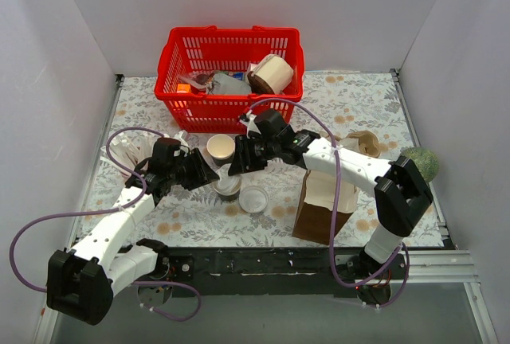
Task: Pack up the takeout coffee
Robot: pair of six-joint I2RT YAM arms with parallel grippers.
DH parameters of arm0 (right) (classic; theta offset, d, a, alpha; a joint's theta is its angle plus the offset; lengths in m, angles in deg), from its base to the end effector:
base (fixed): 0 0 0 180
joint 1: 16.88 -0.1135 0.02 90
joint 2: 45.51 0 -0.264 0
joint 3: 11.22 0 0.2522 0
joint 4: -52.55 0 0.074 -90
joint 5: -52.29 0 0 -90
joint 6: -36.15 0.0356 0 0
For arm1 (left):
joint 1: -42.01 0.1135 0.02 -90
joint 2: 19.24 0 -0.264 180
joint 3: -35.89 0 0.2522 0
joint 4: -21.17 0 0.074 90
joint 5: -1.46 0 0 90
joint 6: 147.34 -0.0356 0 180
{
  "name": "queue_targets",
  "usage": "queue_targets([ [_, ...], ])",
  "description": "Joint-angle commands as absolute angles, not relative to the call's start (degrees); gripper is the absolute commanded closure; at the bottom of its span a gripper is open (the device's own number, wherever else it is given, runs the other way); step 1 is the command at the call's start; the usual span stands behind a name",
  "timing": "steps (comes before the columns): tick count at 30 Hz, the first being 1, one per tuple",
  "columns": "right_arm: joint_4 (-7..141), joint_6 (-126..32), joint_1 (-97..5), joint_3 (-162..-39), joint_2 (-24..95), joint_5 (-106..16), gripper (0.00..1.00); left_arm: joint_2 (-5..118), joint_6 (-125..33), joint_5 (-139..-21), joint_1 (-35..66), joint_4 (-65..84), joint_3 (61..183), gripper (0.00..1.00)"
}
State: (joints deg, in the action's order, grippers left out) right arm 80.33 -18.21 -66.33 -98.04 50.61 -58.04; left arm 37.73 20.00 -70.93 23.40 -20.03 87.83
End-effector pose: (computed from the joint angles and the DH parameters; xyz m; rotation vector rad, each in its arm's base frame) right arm 0.2394 0.2988 0.2705 -0.5099 2.3980 1.1444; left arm 0.1880 -0.0747 0.2348 -1.1548 2.3883 -1.0646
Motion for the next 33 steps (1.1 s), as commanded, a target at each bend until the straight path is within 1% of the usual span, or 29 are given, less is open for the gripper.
queue_targets([
  [1, 76.7, -13.4, -66.1, -96.6, 47.5, -60.2, 0.58, 36.1, 19.5, -71.1, 23.1, -20.3, 87.4, 0.64],
  [2, 76.1, -12.7, -66.1, -95.7, 47.2, -60.2, 0.63, 36.1, 19.6, -71.1, 23.1, -20.3, 87.4, 0.63],
  [4, 74.1, -11.0, -66.0, -94.9, 46.9, -60.6, 0.68, 35.8, 19.7, -70.9, 23.1, -20.2, 87.2, 0.63],
  [5, 73.0, -10.3, -66.0, -93.9, 46.8, -61.0, 0.78, 35.7, 19.8, -71.0, 23.1, -20.1, 87.1, 0.61],
  [7, 70.0, -8.4, -66.0, -93.0, 46.3, -61.5, 0.82, 35.4, 20.2, -71.0, 23.1, -20.0, 87.4, 0.53],
  [9, 69.1, -7.8, -66.0, -92.5, 45.7, -61.4, 0.85, 35.1, 20.5, -71.1, 23.1, -19.8, 87.6, 0.46],
  [12, 68.0, -7.2, -65.9, -92.4, 45.0, -61.4, 0.87, 33.9, 21.1, -70.9, 23.1, -19.7, 88.1, 0.31],
  [13, 67.5, -7.0, -65.8, -92.4, 44.8, -61.4, 0.88, 33.0, 21.2, -70.7, 23.1, -19.7, 88.3, 0.29],
  [14, 67.1, -6.7, -65.8, -92.3, 44.5, -61.5, 0.9, 32.4, 21.3, -70.6, 23.1, -19.8, 88.3, 0.21],
  [16, 66.8, -6.4, -65.7, -91.7, 43.7, -62.0, 0.92, 31.2, 21.8, -70.4, 23.1, -20.1, 88.5, 0.13],
  [17, 64.2, -6.4, -65.8, -91.6, 43.5, -62.4, 0.93, 30.0, 21.7, -70.4, 23.1, -20.4, 88.5, 0.02],
  [23, 62.1, -4.0, -65.7, -90.3, 43.8, -67.3, 0.92, 26.1, 22.1, -71.9, 23.2, -24.2, 89.0, 0.02],
  [26, 57.8, -1.1, -65.7, -88.2, 44.8, -70.5, 0.92, 24.2, 22.1, -73.5, 23.1, -26.3, 89.6, 0.02],
  [29, 56.1, 0.0, -65.8, -87.5, 45.6, -71.5, 0.92, 22.8, 22.6, -74.6, 23.1, -28.7, 89.8, 0.02],
  [33, 56.2, -0.1, -65.8, -87.3, 46.7, -71.2, 0.91, 22.9, 23.8, -74.0, 23.1, -27.6, 88.9, 0.02],
])
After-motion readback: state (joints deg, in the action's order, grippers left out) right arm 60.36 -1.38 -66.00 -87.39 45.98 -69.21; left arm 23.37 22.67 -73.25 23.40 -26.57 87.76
